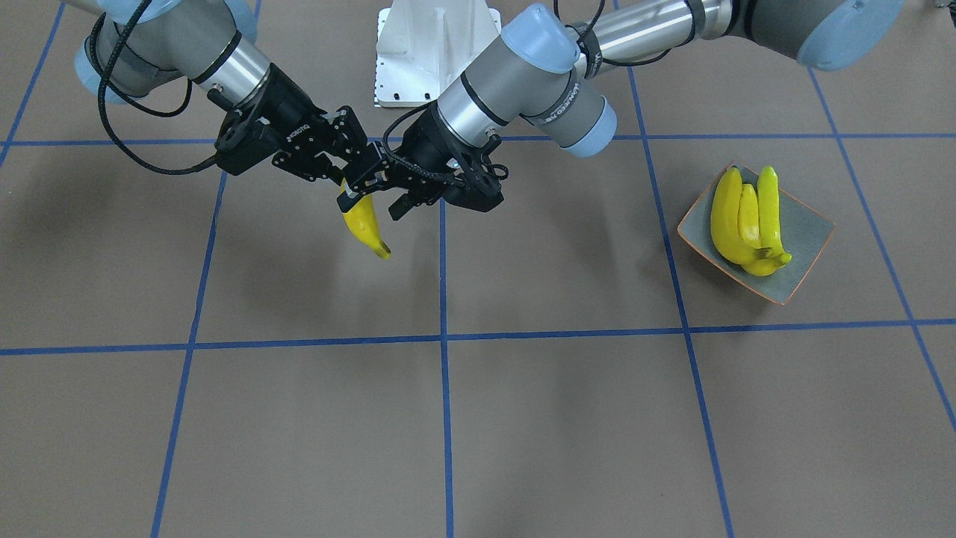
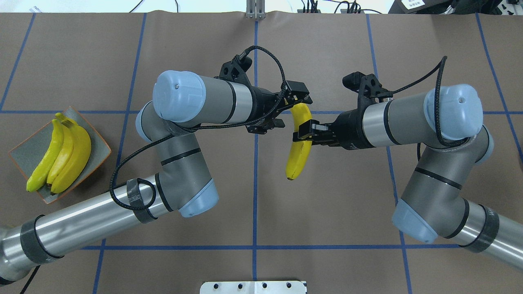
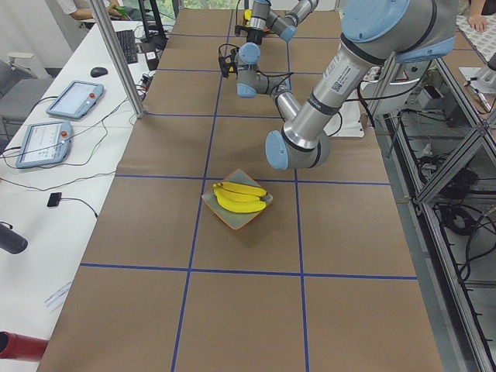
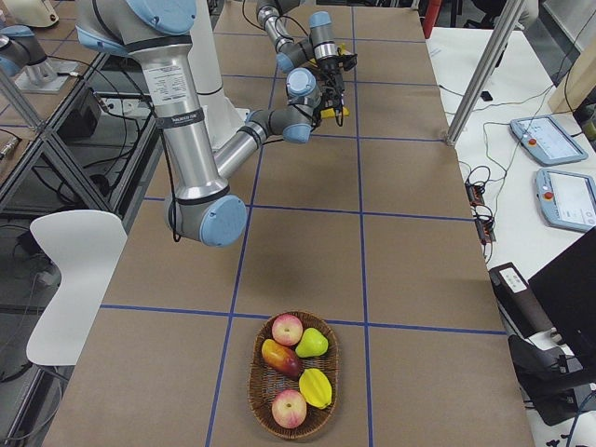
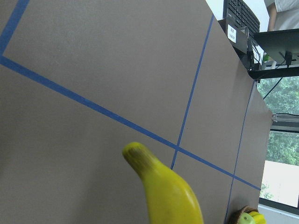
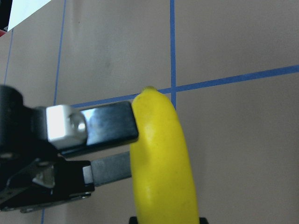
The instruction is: Transfer all bananas from basket to plate
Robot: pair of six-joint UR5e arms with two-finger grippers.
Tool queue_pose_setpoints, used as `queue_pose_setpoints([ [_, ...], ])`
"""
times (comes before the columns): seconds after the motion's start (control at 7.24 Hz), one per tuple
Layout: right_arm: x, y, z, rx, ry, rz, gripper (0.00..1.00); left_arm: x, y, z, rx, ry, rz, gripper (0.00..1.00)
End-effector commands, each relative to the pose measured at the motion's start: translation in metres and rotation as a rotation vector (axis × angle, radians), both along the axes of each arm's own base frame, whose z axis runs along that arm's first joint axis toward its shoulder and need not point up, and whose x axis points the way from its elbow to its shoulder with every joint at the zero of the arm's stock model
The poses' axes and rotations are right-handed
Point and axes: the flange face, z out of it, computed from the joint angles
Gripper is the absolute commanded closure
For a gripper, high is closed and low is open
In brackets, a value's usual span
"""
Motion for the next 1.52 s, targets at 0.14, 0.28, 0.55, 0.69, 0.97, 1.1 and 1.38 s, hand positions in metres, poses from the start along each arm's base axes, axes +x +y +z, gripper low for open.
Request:
queue_pose_setpoints([
  [0.14,-0.008,0.014,-0.011,0.023,-0.016,0.010,1.00,0.003,0.003,0.001,-0.002,-0.001,0.006,0.45],
  [0.28,-0.008,0.013,-0.011,0.024,-0.016,0.012,1.00,0.004,0.005,0.003,-0.003,-0.002,0.009,0.99],
  [0.55,-0.006,0.014,-0.016,0.031,-0.023,0.011,1.00,0.005,0.006,0.005,-0.005,-0.006,0.012,1.00],
  [0.69,-0.006,0.013,-0.016,0.032,-0.023,0.013,0.04,0.005,0.006,0.006,-0.007,-0.009,0.012,1.00],
  [0.97,0.023,0.020,-0.011,0.036,-0.030,0.022,0.00,0.005,0.003,0.014,-0.012,-0.023,0.009,1.00],
  [1.1,0.040,0.028,0.002,0.028,-0.016,0.028,0.00,0.001,-0.001,0.029,-0.012,-0.044,0.007,1.00],
  [1.38,0.046,0.028,0.017,0.015,0.010,0.045,0.00,-0.039,-0.032,0.128,0.067,-0.213,0.067,1.00],
])
